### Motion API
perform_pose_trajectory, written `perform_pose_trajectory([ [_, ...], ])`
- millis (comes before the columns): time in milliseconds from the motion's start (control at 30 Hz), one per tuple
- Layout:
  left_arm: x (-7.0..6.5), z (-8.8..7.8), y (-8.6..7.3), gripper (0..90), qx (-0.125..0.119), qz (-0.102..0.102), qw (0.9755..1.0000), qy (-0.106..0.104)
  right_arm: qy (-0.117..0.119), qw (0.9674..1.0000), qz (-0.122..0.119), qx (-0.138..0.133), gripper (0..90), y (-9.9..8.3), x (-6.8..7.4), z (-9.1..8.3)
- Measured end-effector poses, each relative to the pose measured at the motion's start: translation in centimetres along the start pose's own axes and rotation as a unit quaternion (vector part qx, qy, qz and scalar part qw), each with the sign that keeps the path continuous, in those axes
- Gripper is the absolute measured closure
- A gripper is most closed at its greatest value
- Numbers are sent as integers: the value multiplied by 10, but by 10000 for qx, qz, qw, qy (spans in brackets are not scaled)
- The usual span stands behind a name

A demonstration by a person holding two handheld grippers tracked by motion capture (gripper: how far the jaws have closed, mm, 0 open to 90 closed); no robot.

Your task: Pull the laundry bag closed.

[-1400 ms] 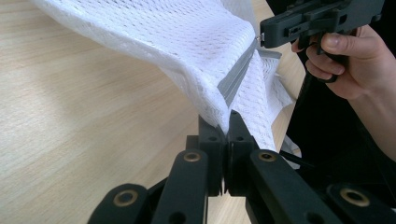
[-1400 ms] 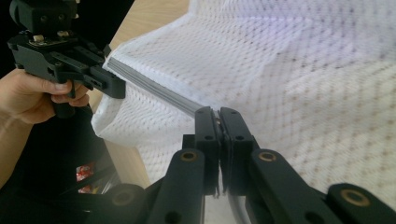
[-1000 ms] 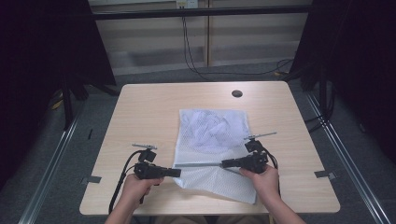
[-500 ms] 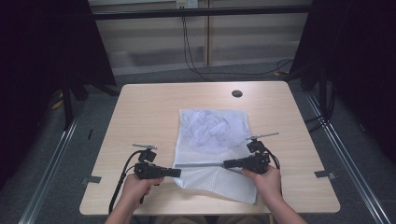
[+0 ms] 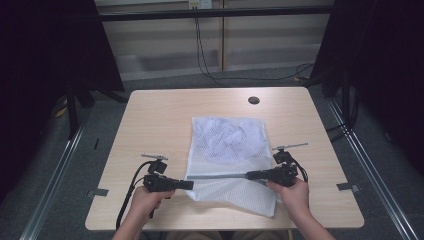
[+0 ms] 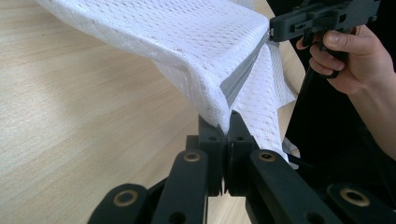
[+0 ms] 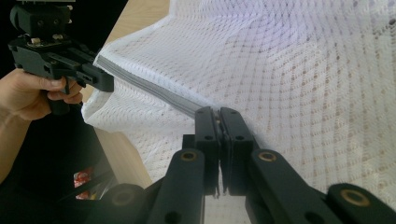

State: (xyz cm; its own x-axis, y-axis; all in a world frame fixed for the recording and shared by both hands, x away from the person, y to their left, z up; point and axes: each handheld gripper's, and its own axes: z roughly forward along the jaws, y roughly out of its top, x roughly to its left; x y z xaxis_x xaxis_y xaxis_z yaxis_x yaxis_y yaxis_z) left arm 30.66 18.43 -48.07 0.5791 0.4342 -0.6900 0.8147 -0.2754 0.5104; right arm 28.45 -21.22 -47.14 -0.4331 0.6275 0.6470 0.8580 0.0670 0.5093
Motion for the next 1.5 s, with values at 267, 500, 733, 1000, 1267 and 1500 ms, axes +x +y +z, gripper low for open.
perform_pose_trajectory([
  [267, 0, 0, 0, 884, 20, -15, 10000, -8, 3, 10000, 20, 2, 869, -1, 0, -2],
  [500, 0, 0, 0, 884, 10, -11, 10000, -27, 14, 10000, 10, 12, 869, -1, 0, -3],
  [733, 1, -1, 0, 884, -24, -27, 10000, 0, -44, 10000, 0, -15, 869, -2, -3, -7],
  [1000, 0, 0, 0, 884, -6, -52, 10000, -45, -66, 9999, 59, -75, 869, -5, -8, -16],
  [1267, 0, 0, 0, 883, 2, 11, 10000, -28, -77, 9999, 56, -52, 869, -5, -8, -18],
  [1500, 0, 0, 0, 883, -4, -28, 10000, -20, -129, 9999, 42, -72, 869, -6, -10, -22],
])
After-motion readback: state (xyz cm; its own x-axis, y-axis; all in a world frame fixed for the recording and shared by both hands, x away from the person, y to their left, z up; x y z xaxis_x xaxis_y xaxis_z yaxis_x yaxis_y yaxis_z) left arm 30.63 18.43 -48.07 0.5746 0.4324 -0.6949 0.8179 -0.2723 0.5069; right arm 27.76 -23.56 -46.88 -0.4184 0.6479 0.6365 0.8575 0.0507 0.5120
